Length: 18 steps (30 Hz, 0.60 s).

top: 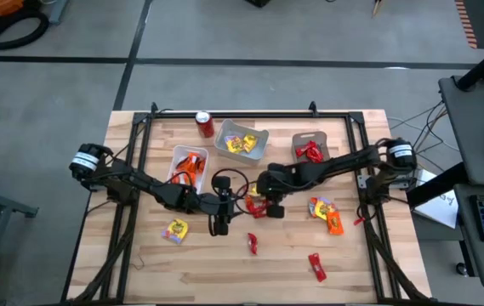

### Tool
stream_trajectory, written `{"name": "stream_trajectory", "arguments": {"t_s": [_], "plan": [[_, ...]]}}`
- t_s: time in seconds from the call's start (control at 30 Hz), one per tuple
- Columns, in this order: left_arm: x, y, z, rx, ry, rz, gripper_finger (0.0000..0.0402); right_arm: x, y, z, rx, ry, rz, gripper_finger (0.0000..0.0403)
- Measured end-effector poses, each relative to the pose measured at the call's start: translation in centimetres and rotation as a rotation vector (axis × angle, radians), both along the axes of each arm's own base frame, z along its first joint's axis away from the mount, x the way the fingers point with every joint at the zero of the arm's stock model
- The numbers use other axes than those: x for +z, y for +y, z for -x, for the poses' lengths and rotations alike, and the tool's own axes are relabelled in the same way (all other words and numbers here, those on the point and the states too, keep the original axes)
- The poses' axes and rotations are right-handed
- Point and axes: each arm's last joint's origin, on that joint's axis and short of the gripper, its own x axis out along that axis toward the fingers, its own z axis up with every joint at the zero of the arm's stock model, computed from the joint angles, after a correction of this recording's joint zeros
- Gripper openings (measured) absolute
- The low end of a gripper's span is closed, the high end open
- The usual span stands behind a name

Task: Sort candy
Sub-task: Put the yellow candy into the gray bin

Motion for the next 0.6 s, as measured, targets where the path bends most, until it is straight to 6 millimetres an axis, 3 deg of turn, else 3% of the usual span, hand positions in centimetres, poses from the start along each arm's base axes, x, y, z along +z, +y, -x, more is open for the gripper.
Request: {"name": "stream_trajectory", "arguments": {"t_s": [0.23,0.6], "plan": [[-1.3,0.3,-0.6,0.009,0.011,-0.012,0.0205,0.1,0.1,-0.1,-0.1,-0.013,-0.055,0.0008],[-4.5,1.1,-2.6,0.133,-0.083,-0.088,0.02,0.5,0.6,-0.8,-0.076,-0.096,-0.097,0.0008]]}}
